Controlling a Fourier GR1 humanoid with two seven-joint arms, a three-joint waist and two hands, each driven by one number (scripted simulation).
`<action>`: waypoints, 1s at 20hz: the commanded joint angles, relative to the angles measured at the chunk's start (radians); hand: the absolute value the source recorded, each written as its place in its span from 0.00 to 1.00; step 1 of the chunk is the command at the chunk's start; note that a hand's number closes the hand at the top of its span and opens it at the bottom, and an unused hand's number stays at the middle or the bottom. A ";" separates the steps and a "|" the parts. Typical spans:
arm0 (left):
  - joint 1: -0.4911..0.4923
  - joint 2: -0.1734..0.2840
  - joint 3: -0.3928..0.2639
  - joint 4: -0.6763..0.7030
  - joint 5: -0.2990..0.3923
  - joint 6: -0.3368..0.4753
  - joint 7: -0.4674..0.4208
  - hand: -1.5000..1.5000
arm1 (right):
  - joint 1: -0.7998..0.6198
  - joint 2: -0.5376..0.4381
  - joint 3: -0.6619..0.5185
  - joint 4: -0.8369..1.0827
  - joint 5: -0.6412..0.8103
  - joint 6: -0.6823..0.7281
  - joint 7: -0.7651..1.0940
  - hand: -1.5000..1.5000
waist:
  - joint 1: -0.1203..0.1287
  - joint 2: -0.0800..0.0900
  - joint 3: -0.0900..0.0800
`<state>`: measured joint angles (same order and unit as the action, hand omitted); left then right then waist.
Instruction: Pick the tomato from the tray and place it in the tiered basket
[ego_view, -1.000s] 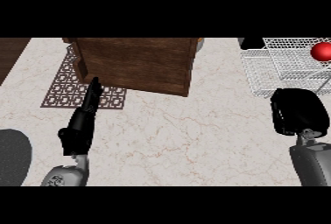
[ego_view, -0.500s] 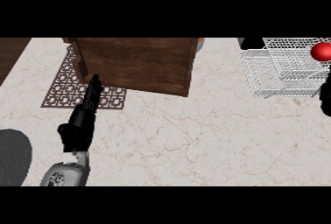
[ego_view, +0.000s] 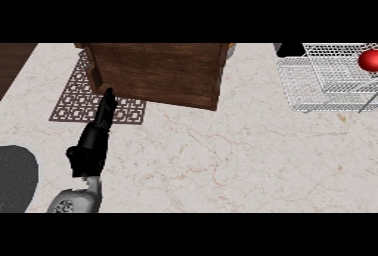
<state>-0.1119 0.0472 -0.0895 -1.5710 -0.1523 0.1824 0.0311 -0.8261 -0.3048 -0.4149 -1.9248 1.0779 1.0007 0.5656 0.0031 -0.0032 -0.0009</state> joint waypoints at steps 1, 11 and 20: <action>-0.017 0.004 0.002 -0.025 0.005 -0.011 0.035 0.50 | -0.096 0.036 -0.068 0.102 -0.042 -0.023 0.063 1.00 | 0.004 0.002 0.001; -0.020 -0.028 -0.027 -0.005 -0.022 -0.002 0.033 0.50 | -0.098 -0.202 0.022 0.497 0.027 -0.323 -0.115 1.00 | 0.007 0.005 0.001; 0.010 -0.007 0.003 0.000 0.006 -0.034 -0.013 0.50 | -0.110 -0.262 0.086 0.823 0.094 -0.593 -0.252 1.00 | 0.018 0.009 0.001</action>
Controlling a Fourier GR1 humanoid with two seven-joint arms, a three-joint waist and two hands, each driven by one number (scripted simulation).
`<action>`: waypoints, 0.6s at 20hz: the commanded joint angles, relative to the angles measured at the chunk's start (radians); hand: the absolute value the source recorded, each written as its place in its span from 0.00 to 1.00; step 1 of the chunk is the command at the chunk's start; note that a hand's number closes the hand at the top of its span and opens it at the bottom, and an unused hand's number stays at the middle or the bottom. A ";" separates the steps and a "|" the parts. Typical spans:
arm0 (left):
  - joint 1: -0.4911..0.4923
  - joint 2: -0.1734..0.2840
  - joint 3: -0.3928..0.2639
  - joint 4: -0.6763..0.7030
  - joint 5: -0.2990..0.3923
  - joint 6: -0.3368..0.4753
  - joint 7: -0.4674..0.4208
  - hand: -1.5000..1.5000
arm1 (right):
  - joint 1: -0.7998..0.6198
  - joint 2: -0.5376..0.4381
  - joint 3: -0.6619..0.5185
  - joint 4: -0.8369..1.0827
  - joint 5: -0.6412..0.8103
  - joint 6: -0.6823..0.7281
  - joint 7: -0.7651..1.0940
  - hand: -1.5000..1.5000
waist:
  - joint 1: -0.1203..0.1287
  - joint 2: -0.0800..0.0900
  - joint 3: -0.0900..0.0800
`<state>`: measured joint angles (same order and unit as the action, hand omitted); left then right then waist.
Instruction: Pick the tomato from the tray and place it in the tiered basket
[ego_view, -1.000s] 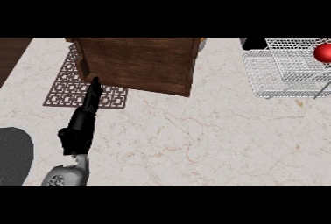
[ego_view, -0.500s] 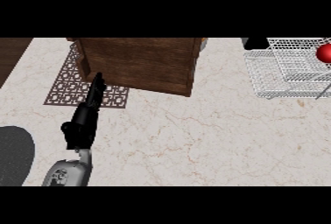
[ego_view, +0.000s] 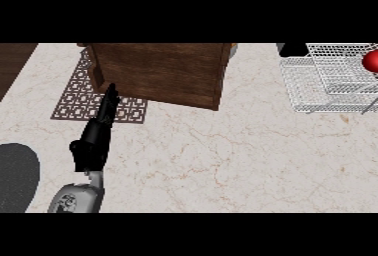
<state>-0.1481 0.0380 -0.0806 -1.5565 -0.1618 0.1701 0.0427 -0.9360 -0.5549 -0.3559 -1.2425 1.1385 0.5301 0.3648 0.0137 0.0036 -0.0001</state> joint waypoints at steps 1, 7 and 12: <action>-0.044 -0.028 -0.009 0.050 -0.018 0.021 0.001 0.50 | -0.033 -0.050 0.012 0.211 0.028 -0.128 -0.079 1.00 | 0.002 0.003 0.000; 0.019 -0.026 -0.032 0.000 -0.023 0.009 0.000 0.50 | -0.053 0.050 -0.144 0.304 -0.084 -0.192 0.035 0.00 | 0.009 0.002 0.001; 0.049 -0.037 -0.046 -0.027 -0.031 0.026 0.006 0.50 | -0.060 -0.021 -0.235 0.355 -0.191 -0.217 -0.054 0.00 | -0.001 -0.002 0.001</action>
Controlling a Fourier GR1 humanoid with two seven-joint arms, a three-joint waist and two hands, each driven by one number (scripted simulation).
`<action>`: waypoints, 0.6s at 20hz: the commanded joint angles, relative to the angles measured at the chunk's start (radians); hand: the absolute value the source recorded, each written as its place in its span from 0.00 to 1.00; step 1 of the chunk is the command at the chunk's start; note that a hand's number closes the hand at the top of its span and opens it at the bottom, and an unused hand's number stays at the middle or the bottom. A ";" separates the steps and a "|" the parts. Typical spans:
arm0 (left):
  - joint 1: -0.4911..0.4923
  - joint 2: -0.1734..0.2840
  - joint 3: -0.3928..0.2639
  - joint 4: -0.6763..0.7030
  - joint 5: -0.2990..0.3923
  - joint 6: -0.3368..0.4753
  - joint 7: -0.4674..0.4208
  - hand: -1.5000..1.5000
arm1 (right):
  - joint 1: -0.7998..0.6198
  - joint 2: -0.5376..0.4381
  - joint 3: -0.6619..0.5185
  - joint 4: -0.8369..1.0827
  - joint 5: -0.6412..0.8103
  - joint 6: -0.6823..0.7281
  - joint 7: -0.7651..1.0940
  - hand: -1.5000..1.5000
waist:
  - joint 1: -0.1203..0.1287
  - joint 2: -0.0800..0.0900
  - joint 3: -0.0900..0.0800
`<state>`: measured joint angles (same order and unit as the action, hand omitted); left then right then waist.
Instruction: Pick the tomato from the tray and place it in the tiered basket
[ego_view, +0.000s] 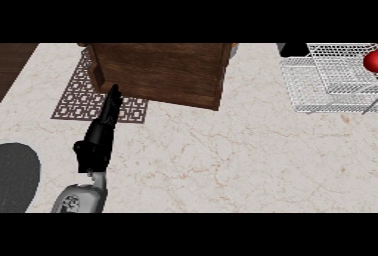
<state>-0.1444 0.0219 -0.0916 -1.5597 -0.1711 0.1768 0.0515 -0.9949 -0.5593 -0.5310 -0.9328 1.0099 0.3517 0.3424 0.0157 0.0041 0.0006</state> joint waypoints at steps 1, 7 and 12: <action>0.042 0.003 -0.004 -0.008 0.009 -0.014 -0.035 0.50 | -0.020 -0.034 -0.090 0.044 -0.098 -0.014 -0.034 0.00 | -0.005 -0.002 0.000; 0.049 0.007 -0.008 -0.031 0.003 -0.015 -0.020 0.50 | -0.019 -0.090 -0.234 0.045 -0.161 -0.186 0.015 0.00 | -0.005 -0.002 0.000; 0.015 0.002 0.021 0.023 -0.008 0.016 -0.044 0.50 | 0.046 -0.205 -0.351 0.019 -0.242 -0.131 0.066 0.00 | -0.031 -0.006 0.000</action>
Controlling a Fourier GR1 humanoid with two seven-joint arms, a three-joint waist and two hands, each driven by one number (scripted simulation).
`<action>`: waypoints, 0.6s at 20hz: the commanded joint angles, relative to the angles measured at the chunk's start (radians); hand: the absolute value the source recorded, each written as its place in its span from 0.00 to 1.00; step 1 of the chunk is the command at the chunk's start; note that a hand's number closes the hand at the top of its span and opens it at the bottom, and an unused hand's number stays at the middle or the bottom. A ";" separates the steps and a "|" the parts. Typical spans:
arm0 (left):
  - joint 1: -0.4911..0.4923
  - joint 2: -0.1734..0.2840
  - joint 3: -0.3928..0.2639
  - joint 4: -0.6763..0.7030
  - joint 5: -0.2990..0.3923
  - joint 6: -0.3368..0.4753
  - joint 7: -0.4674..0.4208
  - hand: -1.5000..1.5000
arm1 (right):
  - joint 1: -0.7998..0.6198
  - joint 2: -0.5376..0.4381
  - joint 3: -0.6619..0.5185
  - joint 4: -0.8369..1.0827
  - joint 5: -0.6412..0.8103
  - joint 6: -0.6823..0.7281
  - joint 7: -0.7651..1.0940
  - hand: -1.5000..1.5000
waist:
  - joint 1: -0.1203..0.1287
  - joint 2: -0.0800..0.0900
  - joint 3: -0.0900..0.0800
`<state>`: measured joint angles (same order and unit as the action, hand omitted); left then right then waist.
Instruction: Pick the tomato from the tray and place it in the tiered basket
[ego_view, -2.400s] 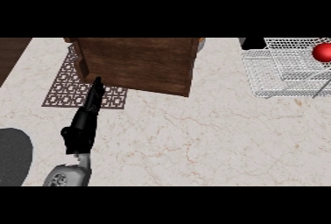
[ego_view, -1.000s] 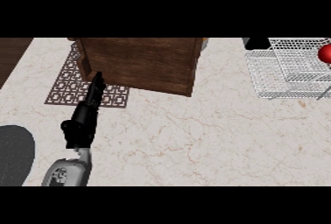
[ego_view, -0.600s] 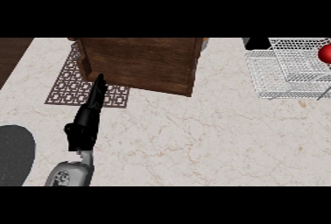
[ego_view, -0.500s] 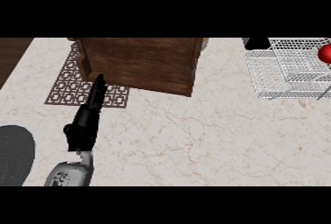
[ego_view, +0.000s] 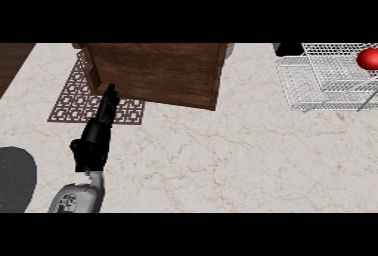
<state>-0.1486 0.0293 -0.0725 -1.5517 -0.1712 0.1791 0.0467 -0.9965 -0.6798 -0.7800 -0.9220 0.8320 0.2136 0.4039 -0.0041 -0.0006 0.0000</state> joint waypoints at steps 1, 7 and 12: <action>0.039 0.037 0.023 -0.017 0.018 -0.029 -0.035 0.50 | 0.077 -0.091 -0.132 0.001 -0.090 0.013 0.003 0.00 | -0.008 -0.003 0.001; -0.025 0.043 0.055 -0.011 0.036 -0.029 0.033 0.50 | 0.298 -0.212 -0.342 0.016 -0.260 0.148 -0.134 0.00 | -0.034 -0.004 0.002; 0.022 0.013 0.035 0.013 0.016 -0.004 -0.038 0.50 | 0.502 -0.301 -0.481 0.044 -0.375 0.308 -0.248 0.00 | -0.026 -0.003 0.001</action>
